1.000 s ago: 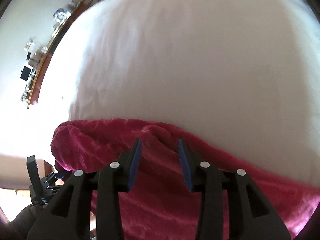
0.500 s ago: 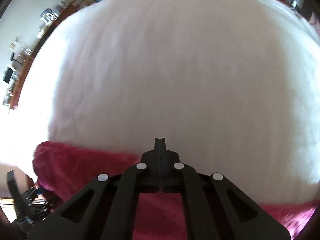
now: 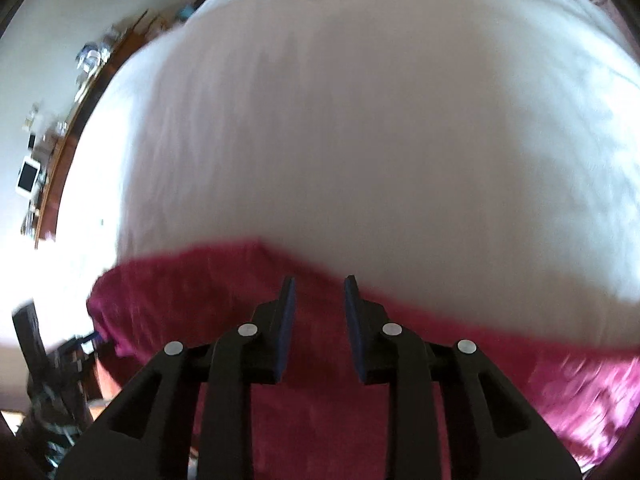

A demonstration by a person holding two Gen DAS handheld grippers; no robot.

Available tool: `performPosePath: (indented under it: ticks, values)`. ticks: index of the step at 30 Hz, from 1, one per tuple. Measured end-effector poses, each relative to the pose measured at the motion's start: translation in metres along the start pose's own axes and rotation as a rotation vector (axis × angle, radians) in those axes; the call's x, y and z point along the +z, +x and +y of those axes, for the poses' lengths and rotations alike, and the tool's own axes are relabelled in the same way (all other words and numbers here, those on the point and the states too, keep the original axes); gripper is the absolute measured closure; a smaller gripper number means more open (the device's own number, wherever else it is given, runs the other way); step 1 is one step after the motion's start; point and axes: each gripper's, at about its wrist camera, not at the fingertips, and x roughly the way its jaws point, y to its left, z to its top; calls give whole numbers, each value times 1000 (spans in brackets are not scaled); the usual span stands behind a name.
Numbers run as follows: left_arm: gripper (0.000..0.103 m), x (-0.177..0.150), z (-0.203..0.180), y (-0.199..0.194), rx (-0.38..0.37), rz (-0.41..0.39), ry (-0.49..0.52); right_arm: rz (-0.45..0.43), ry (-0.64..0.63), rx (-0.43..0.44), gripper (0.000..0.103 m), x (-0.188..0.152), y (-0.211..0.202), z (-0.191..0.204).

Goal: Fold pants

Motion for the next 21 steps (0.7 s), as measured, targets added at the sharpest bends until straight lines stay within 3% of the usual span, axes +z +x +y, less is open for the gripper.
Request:
performPosePath:
  ticks: [4, 10, 16, 21]
  values:
    - [29, -14, 4, 19, 50, 41, -18, 38, -8, -17, 78, -15, 31, 12]
    - [29, -16, -1, 32, 121, 76, 54, 34, 9, -66, 78, -5, 64, 6]
    - [29, 7, -25, 17, 108, 60, 50, -29, 16, -55, 78, -33, 20, -2]
    - [29, 23, -65, 13, 91, 49, 136, -56, 57, -106, 68, -76, -20, -34]
